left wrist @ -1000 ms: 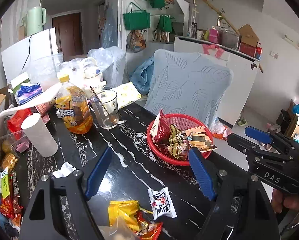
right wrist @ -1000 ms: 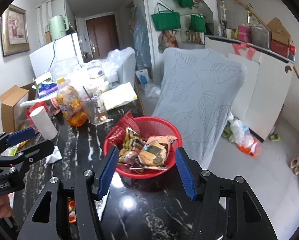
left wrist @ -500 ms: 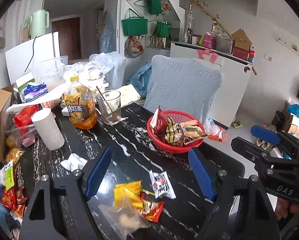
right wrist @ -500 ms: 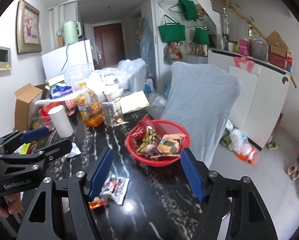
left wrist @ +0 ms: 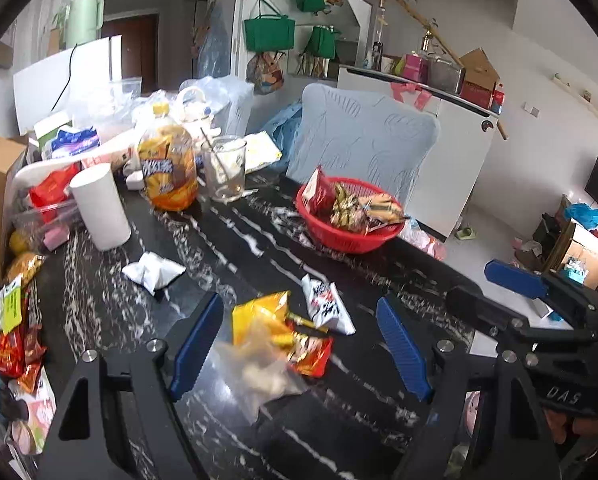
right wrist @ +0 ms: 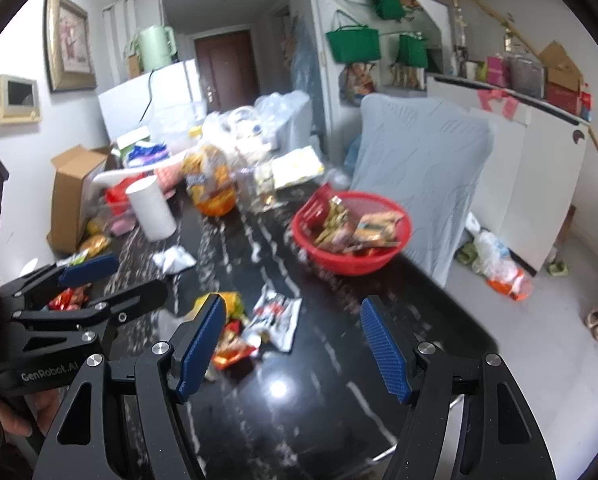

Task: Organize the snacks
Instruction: 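Withdraw both open tools from the basket toward the remaining snacks on the table, then grasp the clear zip-lock bag with the left tool while the right tool grasps the white cartoon packet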

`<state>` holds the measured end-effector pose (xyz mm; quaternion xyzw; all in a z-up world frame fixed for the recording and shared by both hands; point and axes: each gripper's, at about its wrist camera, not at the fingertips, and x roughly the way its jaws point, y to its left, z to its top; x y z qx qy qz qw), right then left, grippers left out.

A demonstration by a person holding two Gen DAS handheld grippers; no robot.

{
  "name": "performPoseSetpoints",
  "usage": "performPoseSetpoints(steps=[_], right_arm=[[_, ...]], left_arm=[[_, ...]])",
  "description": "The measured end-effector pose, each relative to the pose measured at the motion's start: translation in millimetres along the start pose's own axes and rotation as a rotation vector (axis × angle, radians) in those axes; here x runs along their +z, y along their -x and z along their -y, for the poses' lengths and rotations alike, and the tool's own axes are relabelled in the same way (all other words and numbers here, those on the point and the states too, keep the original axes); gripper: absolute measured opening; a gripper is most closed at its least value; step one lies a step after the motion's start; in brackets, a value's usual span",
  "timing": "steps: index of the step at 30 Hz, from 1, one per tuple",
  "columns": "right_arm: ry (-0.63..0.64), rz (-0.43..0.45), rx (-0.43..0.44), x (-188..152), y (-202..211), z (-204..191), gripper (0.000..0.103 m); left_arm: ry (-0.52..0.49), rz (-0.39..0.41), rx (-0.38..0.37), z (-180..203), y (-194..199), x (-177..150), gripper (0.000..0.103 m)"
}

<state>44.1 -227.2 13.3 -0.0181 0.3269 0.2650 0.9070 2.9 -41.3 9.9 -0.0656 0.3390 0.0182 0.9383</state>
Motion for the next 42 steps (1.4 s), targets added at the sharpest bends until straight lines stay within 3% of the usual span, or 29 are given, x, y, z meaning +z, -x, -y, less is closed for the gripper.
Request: performPoseSetpoints(steps=[7, 21, 29, 36, 42], right_arm=[[0.013, -0.062, 0.061, -21.5, -18.2, -21.0, 0.071], [0.052, -0.186, 0.117, -51.6, -63.0, -44.7, 0.071], [0.034, -0.238, 0.114, -57.1, -87.4, -37.4, 0.071], [-0.001, -0.27, 0.118, -56.6, -101.6, -21.0, 0.071], [-0.024, -0.289, 0.126, -56.8, -109.5, -11.7, 0.071]], left_arm=[[0.08, -0.047, 0.051, -24.9, -10.5, -21.4, 0.079], [0.128, -0.171, 0.0, -53.8, -44.9, -58.0, 0.079], [0.168, -0.235, -0.039, -57.6, -73.5, -59.9, 0.079], [0.145, -0.257, -0.043, -51.2, -93.5, -54.9, 0.079], [0.149, -0.322, -0.055, -47.0, -115.7, -59.4, 0.079]])
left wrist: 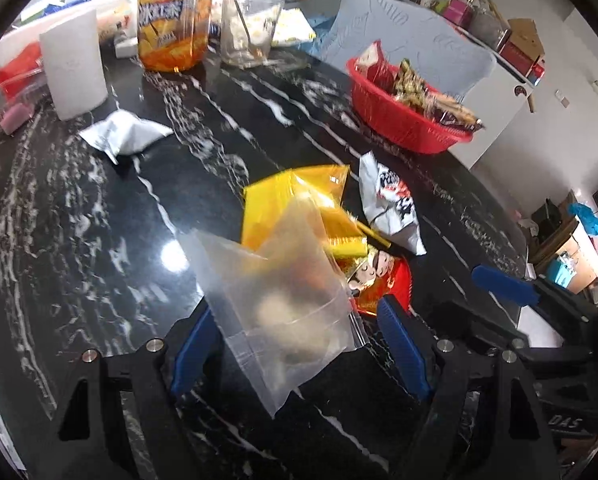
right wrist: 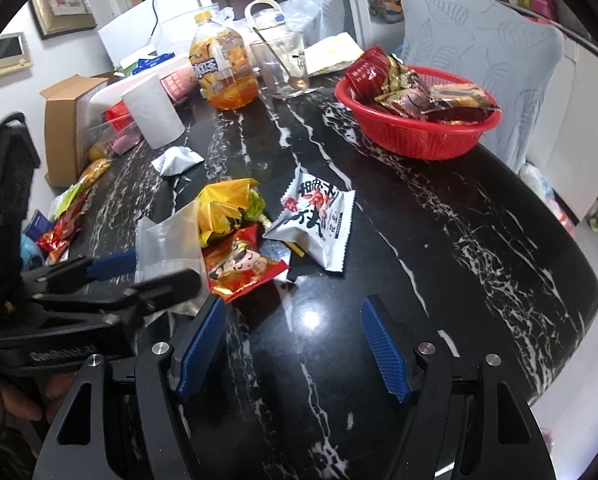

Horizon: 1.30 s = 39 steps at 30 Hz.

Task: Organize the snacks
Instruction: 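Grasp the clear zip-lock bag with the left tool while the right tool grasps the white cartoon packet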

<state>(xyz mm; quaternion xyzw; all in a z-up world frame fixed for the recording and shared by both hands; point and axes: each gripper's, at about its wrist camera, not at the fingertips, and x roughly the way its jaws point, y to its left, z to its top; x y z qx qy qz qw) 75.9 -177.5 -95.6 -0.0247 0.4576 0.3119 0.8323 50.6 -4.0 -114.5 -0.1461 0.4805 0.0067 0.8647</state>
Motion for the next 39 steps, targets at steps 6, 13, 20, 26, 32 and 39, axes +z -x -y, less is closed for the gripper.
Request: performPoseSetpoints(steps=[6, 13, 20, 26, 32, 39], right_arm=[[-0.006, -0.006, -0.005, 1.5, -3.6, 4.0, 0.071], [-0.004, -0.021, 0.013, 0.9, -8.6, 0.3, 0.071], [0.008, -0.023, 0.013, 1.3, -11.7, -4.8, 0.071], [-0.002, -0.015, -0.014, 6.3, -12.4, 0.2, 0.071], [-0.026, 0.017, -0.018, 20.0, -15.0, 5.9, 0.071], [-0.07, 0.04, -0.011, 40.1, -25.9, 13.6, 0.07]], left_arm=[[-0.015, 0.005, 0.026, -0.3, -5.3, -1.6, 0.053], [0.015, 0.002, -0.009, -11.9, 3.6, -3.3, 0.041], [0.015, 0.009, 0.047, -19.8, 12.6, -4.7, 0.041], [0.035, 0.033, 0.067, -29.3, 17.4, 0.1, 0.041], [0.055, 0.049, 0.072, -32.3, 17.1, 7.3, 0.041], [0.073, 0.038, 0.079, -40.0, 11.8, 10.4, 0.041]])
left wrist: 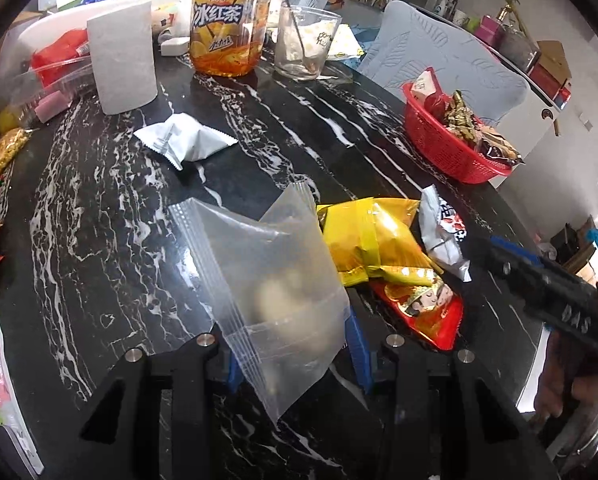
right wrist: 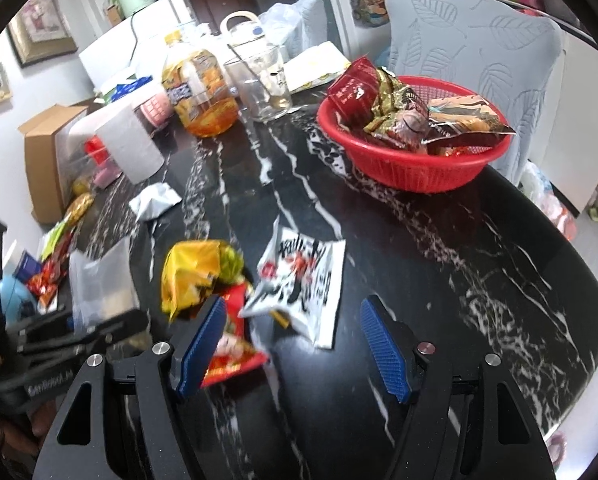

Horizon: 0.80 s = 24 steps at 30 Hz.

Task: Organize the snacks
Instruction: 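Grasp the clear zip-lock bag with the left tool while the right tool grasps the white cartoon packet, then carry the zip-lock bag with the left tool while the right tool carries the white packet to the basket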

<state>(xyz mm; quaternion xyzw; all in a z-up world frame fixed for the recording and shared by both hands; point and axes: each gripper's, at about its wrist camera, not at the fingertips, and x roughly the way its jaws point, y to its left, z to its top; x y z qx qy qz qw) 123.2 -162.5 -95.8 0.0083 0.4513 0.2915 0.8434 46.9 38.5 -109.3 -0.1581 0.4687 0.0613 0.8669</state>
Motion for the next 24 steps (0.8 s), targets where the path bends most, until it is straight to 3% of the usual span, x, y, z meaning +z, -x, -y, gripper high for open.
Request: performPoseSetpoints(steps=[10, 12, 13, 16, 18, 24], right_arm=[[-0.036, -0.047, -0.01, 15.0, -33.3, 7.8, 0.069], [-0.036, -0.052, -0.002, 13.5, -37.8, 7.7, 0.061], [-0.018, -0.051, -0.002, 12.8, -38.5, 5.6, 0.051], [0.038, -0.034, -0.028, 9.9, -36.6, -2.0, 0.046], [0.05, -0.014, -0.031, 8.0, -32.2, -4.0, 0.03], [0.065, -0.014, -0.032, 0.8, -22.4, -4.7, 0.028]], left_arm=[[0.015, -0.026, 0.002, -7.4, -11.1, 0.2, 0.041], [0.0, -0.023, 0.012, -6.1, -11.4, 0.4, 0.041], [-0.007, -0.022, 0.015, -5.7, -11.6, 0.2, 0.041], [-0.017, -0.013, 0.023, -4.7, -12.7, -0.1, 0.041], [-0.016, -0.012, 0.024, -5.3, -12.9, 0.1, 0.041], [-0.018, -0.02, 0.029, -4.3, -10.9, -2.4, 0.041]])
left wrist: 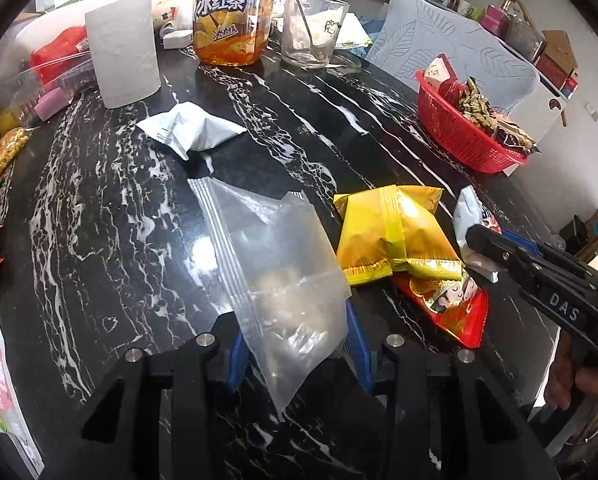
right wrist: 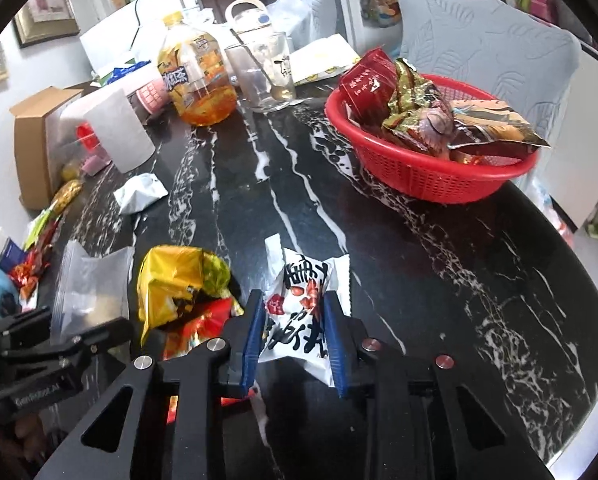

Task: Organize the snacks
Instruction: 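Carry the zip-lock bag with the left tool while the right tool carries the white packet to the basket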

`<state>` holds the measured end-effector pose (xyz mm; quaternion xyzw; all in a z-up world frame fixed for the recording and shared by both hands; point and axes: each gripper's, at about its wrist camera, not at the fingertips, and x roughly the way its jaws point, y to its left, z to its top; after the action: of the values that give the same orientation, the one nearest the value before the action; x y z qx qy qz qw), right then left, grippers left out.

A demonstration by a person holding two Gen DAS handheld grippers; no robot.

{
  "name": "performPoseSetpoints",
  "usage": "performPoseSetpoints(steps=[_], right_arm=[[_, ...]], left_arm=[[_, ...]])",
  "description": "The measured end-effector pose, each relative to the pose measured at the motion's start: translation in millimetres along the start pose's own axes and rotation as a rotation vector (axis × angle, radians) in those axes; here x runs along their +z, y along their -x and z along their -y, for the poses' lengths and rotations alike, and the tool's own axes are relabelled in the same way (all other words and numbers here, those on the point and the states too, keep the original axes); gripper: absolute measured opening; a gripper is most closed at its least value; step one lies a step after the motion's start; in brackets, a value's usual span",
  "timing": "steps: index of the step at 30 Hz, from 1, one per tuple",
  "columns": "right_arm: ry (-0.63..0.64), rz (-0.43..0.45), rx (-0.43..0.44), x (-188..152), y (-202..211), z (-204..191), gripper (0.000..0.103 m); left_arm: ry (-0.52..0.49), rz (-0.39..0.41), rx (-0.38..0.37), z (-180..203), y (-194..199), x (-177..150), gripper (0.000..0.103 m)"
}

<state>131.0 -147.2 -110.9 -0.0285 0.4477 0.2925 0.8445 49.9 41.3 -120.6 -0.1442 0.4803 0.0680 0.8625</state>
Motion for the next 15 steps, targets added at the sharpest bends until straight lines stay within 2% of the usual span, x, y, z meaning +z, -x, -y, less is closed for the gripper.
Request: performPoseSetpoints(steps=[15], right_arm=[[-0.038, 0.032, 0.039, -24.3, 37.2, 7.3, 0.027]], left_arm=[[-0.07, 0.009, -0.068, 29.2, 18.3, -16.2, 0.041]])
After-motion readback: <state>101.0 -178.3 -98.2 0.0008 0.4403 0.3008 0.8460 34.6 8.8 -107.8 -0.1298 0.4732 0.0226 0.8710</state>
